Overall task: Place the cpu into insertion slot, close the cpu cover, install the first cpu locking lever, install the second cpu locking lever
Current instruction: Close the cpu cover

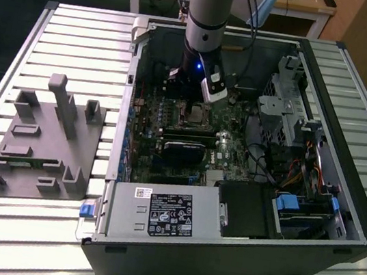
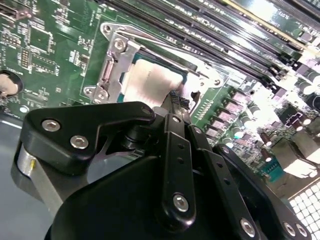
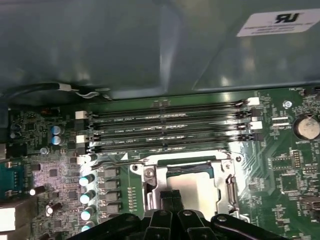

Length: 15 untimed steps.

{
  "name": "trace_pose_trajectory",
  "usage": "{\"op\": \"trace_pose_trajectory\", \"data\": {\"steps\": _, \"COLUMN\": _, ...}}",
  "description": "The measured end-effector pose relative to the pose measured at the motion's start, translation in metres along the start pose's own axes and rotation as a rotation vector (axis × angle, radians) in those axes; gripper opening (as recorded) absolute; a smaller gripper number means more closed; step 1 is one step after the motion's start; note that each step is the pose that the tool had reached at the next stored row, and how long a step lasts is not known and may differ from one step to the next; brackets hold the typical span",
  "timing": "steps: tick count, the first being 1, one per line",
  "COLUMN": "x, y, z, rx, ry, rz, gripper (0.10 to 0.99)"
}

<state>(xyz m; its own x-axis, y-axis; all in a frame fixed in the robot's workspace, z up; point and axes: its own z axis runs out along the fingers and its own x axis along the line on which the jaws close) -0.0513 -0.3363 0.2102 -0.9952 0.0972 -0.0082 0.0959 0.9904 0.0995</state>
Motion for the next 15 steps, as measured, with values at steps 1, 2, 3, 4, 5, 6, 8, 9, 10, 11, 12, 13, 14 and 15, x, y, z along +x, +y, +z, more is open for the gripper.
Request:
{"op": "trace_pose_trajectory", "data": {"steps": 1, "x": 0.0010, "y": -0.0003, "z": 0.0003, "rx": -0.001, "ry": 0.0000, "rz": 0.000, "gripper": 0.106}}
{"op": "trace_pose_trajectory", "data": {"steps": 2, "x": 0.0023, "y": -0.0006, "z": 0.0006, "rx": -0.001, "ry": 0.0000, "rz": 0.000, "gripper": 0.106}}
{"op": "trace_pose_trajectory", "data": {"steps": 3, "x": 0.0036, "y": -0.0008, "z": 0.0009, "rx": -0.003, "ry": 0.0000, "rz": 0.000, "gripper": 0.106}}
{"op": "trace_pose_trajectory", "data": {"steps": 4, "x": 0.0047, "y": -0.0009, "z": 0.0013, "rx": -0.004, "ry": 0.0000, "rz": 0.000, "gripper": 0.106}}
{"op": "trace_pose_trajectory", "data": {"steps": 5, "x": 0.0055, "y": -0.0011, "z": 0.0018, "rx": -0.005, "ry": 0.0001, "rz": 0.000, "gripper": 0.106}}
{"op": "trace_pose_trajectory", "data": {"steps": 6, "x": 0.0061, "y": -0.0012, "z": 0.0024, "rx": -0.007, "ry": 0.0003, "rz": 0.000, "gripper": 0.106}}
{"op": "trace_pose_trajectory", "data": {"steps": 8, "x": 0.0070, "y": -0.0015, "z": 0.0039, "rx": -0.012, "ry": 0.0009, "rz": 0.000, "gripper": 0.106}}
{"op": "trace_pose_trajectory", "data": {"steps": 9, "x": 0.0074, "y": -0.0017, "z": 0.0047, "rx": -0.015, "ry": 0.0011, "rz": 0.000, "gripper": 0.106}}
{"op": "trace_pose_trajectory", "data": {"steps": 10, "x": 0.0081, "y": -0.0020, "z": 0.0060, "rx": -0.019, "ry": 0.0015, "rz": 0.000, "gripper": 0.106}}
{"op": "trace_pose_trajectory", "data": {"steps": 11, "x": 0.0084, "y": -0.0021, "z": 0.0068, "rx": -0.021, "ry": 0.0017, "rz": 0.000, "gripper": 0.106}}
{"op": "trace_pose_trajectory", "data": {"steps": 12, "x": 0.0086, "y": -0.0022, "z": 0.0075, "rx": -0.023, "ry": 0.0019, "rz": 0.000, "gripper": 0.106}}
{"op": "trace_pose_trajectory", "data": {"steps": 13, "x": 0.0088, "y": -0.0023, "z": 0.0082, "rx": -0.025, "ry": 0.0020, "rz": 0.000, "gripper": 0.106}}
{"op": "trace_pose_trajectory", "data": {"steps": 14, "x": 0.0090, "y": -0.0024, "z": 0.0088, "rx": -0.026, "ry": 0.0021, "rz": 0.000, "gripper": 0.106}}
{"op": "trace_pose_trajectory", "data": {"steps": 15, "x": 0.0091, "y": -0.0025, "z": 0.0095, "rx": -0.027, "ry": 0.0021, "rz": 0.000, "gripper": 0.106}}
